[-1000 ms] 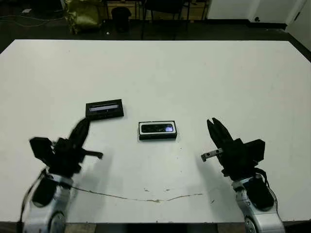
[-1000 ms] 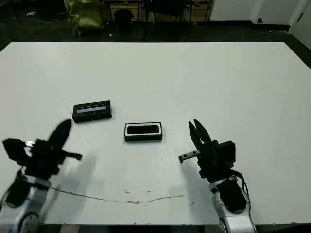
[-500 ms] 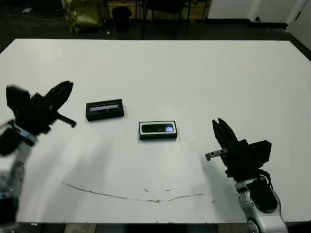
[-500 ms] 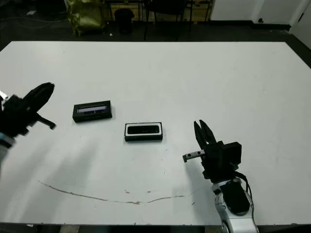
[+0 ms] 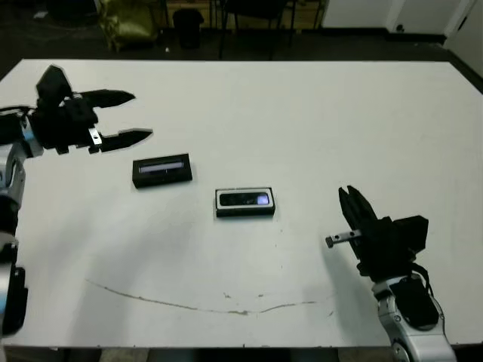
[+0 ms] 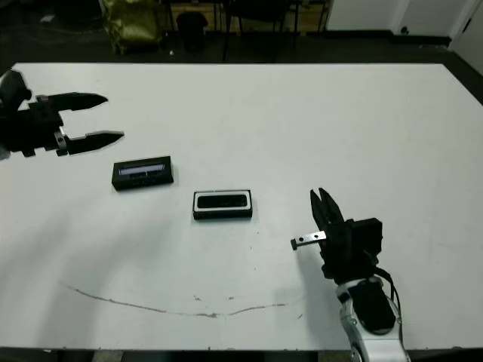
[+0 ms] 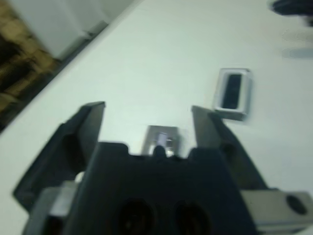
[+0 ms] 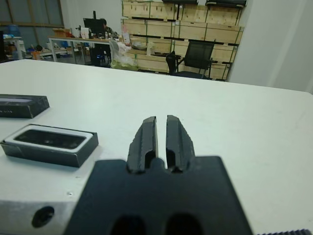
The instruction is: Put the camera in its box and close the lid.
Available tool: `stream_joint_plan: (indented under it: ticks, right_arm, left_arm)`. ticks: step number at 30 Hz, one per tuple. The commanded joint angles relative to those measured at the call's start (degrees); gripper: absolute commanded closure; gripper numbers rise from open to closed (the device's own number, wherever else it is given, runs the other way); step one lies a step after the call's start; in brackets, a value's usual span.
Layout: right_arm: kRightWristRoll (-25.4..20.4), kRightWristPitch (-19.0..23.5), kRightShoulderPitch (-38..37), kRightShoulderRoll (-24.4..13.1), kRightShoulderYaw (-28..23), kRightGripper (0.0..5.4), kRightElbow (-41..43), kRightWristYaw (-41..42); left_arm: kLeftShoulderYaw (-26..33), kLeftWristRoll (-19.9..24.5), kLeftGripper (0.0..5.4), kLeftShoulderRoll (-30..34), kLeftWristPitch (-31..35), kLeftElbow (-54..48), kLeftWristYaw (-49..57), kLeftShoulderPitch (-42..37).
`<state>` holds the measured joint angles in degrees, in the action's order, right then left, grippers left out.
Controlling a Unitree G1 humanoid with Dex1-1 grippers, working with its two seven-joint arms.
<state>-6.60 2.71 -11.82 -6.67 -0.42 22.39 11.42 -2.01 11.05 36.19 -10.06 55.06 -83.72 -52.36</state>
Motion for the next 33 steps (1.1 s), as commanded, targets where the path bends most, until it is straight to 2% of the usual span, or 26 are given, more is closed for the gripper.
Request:
stream_joint_plan:
  ticks: [1, 2, 12, 16, 21, 25, 33]
  right_arm:
    - [-2.03, -0.94, -0.40, -0.63, -1.12, 5.40, -1.86, 1.49]
    - [-2.17, -0.87, -0.44, -0.67, -1.30, 5.40, -1.86, 1.54]
    - [-2.39, 3.23, -1.42, -0.13, -2.83, 5.40, -0.35, -0.97]
    - [-2.39, 2.82, -1.13, -0.35, -3.10, 5.40, -0.99, -0.83]
    - [-2.28, 1.86, -1.17, -0.51, -3.03, 5.40, -1.12, -0.34]
    - [-1.61, 5.42, -1.71, -0.82, -2.84, 5.40, 1.54, -1.34]
    - [-2.27, 5.95, -2.46, -0.87, -3.29, 5.40, 1.98, -0.78]
  left_arm:
    - [-0.76, -2.21, 0.19, -1.10, -2.17, 6.80, -3.36, -2.88]
    - [-0.50, -2.50, 0.01, -1.46, -3.05, 8.09, -3.57, -3.29]
    - [2.80, -2.51, 0.01, -4.00, -0.60, 15.07, -6.72, -4.60]
    - [3.13, -3.24, 0.01, -4.37, -0.12, 15.84, -6.30, -4.60]
    - [2.39, -5.63, 0.01, -5.03, 1.41, 16.85, -3.11, -5.01]
    - [1.51, -8.15, 0.01, -5.39, 1.15, 17.59, 0.26, -5.38]
    - [-0.22, -12.90, 0.01, -5.51, 0.10, 18.36, 5.30, -6.82]
